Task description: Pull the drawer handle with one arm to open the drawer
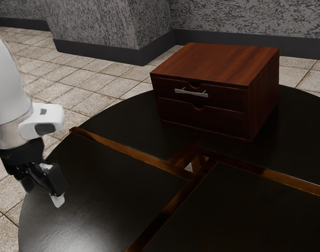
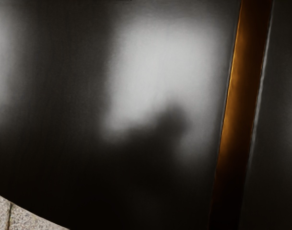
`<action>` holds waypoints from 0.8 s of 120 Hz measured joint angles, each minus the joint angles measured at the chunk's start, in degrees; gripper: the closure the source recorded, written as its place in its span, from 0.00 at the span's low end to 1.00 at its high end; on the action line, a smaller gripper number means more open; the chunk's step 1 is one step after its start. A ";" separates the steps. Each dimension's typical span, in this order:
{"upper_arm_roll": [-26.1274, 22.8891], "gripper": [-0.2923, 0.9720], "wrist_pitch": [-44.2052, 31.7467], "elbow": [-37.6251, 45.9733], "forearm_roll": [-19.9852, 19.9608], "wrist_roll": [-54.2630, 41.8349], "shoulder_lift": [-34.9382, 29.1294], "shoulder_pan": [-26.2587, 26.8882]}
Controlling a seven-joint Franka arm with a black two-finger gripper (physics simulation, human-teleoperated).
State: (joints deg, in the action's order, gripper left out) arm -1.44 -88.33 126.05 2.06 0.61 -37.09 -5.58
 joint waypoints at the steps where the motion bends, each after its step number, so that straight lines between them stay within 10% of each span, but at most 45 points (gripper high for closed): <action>1: -0.25 0.23 -0.70 0.38 0.00 -1.00 -0.06 -0.25; 32: -7.31 0.23 -22.64 0.28 2.58 -30.42 6.72 -2.76; 57: -5.84 0.23 -33.94 -36.88 3.43 -47.56 43.47 -4.55; 96: -6.16 0.23 -33.37 -60.52 1.01 -67.00 64.54 -5.25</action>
State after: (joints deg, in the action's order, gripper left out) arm -7.60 -121.70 65.53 3.07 -66.39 27.45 -10.83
